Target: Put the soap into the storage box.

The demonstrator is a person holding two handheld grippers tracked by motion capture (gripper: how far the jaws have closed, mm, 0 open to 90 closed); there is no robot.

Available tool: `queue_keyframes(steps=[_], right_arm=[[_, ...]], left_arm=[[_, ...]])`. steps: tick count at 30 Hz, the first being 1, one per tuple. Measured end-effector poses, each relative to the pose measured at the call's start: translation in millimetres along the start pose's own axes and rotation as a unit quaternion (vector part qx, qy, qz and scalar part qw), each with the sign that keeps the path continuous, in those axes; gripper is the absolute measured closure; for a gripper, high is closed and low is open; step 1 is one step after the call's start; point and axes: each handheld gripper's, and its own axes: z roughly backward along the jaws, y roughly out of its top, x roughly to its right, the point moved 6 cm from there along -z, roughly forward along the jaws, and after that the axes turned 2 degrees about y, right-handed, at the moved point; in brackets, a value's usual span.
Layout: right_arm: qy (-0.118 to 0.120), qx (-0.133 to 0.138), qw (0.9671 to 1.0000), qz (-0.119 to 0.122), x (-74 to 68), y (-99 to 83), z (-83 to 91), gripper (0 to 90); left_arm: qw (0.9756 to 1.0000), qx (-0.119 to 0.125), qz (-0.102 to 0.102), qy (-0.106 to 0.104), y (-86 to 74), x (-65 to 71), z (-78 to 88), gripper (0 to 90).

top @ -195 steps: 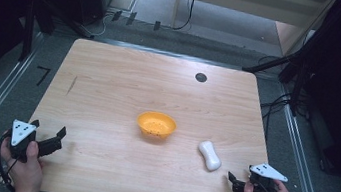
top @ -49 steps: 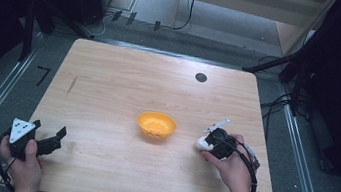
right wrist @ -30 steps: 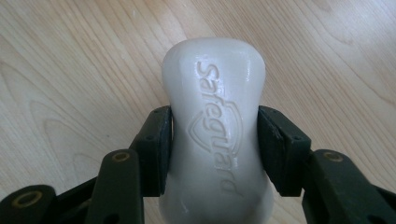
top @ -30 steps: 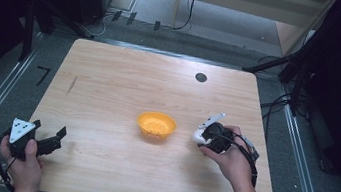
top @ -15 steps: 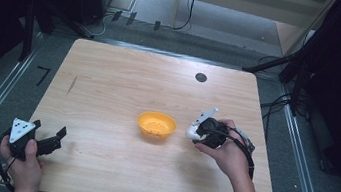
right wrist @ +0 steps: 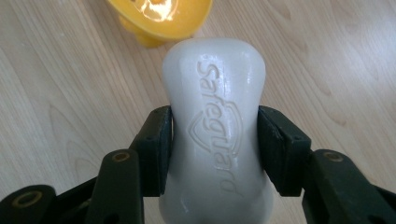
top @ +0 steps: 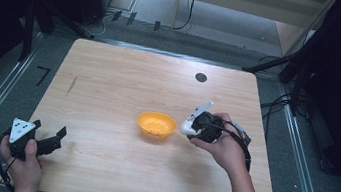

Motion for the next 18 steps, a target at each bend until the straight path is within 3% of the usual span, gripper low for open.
queue_keyframes(steps=[18], right_arm=[[0.010,0.014,0.9992,0.037,-7.5,35.2,-2.0,49.7]], left_arm=[[1.0000,0.000,-0.001,-0.001,0.0,0.1,-0.1,9.1]])
